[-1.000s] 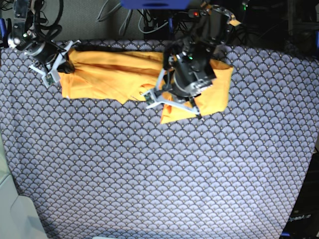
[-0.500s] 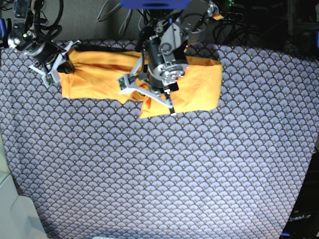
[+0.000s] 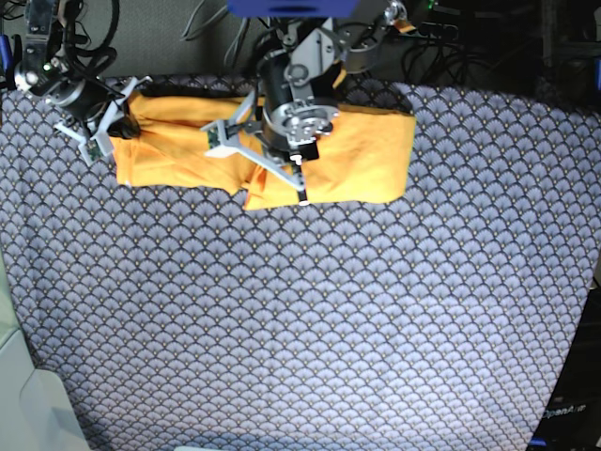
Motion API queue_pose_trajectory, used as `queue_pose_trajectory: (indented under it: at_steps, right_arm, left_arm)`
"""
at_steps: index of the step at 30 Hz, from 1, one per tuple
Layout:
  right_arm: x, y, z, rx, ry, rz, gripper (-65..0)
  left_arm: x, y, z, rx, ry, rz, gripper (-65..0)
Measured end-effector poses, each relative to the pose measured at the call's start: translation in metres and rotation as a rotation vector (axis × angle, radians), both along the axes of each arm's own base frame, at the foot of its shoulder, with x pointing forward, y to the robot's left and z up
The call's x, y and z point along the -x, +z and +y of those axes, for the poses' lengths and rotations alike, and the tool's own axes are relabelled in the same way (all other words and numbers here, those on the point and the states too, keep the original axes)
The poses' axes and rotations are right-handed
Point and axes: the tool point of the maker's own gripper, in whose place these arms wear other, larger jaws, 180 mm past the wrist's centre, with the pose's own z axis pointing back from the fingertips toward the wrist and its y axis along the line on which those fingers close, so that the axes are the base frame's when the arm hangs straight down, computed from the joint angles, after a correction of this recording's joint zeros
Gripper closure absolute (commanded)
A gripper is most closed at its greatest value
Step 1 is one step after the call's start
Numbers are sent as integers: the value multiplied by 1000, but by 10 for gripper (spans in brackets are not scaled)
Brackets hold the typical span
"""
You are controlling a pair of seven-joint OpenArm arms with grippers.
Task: Fold the T-shirt properly
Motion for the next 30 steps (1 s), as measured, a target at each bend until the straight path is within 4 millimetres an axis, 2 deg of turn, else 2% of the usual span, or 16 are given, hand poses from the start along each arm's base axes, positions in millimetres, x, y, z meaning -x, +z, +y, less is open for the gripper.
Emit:
queue_pose_trajectory:
  at_steps: [7,9,14,18,21,25,30]
  right_arm:
    - [0,0,0,0,0,0,0]
    - [0,0,0,0,0,0,0]
    - [0,0,0,0,0,0,0]
    - [0,0,0,0,0,0,0]
    - [0,0,0,0,0,0,0]
    - [0,0,0,0,0,0,0]
    - [0,0,0,0,0,0,0]
  left_arm:
    - [2,-5,8,-25,1,7,-11]
    - [5,-7,8,-22,0,15,-82]
    - [16,-12,7,-17,-1,42,-336]
    - [14,-11,8,-16,3,38,-428]
    - [15,-11,8,-13,3,39,-455]
    - [11,-9,10,1,28,41,-458]
    - [-13,10,36,49,162,-11,-458]
